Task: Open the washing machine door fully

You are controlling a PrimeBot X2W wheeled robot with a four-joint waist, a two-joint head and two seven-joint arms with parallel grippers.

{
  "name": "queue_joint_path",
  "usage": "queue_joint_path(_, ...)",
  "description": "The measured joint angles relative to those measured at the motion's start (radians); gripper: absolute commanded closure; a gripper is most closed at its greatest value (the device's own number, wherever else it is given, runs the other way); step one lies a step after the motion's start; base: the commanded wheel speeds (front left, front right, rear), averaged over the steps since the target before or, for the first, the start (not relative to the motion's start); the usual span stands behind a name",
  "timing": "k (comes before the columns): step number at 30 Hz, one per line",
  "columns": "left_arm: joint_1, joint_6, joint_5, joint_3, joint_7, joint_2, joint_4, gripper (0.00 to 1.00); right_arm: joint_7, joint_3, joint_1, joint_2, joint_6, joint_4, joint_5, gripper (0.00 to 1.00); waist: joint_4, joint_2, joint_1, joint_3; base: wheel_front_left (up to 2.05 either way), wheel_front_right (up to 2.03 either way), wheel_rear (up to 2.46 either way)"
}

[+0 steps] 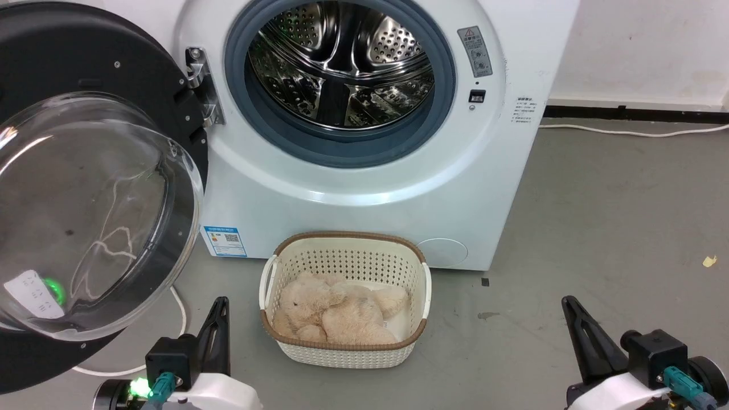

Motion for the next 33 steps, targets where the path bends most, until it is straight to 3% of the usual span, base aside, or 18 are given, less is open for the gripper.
queue_joint_path(33,-0.021,-0.052,0.082,0.060,0.068,-0.045,-0.018,1.00,0.066,0.021,-0.040,0.000,0.000,-0.004,-0.008,1.00,-0.012,0.0000,0.0000,0.011,0.00,0.00,0.00)
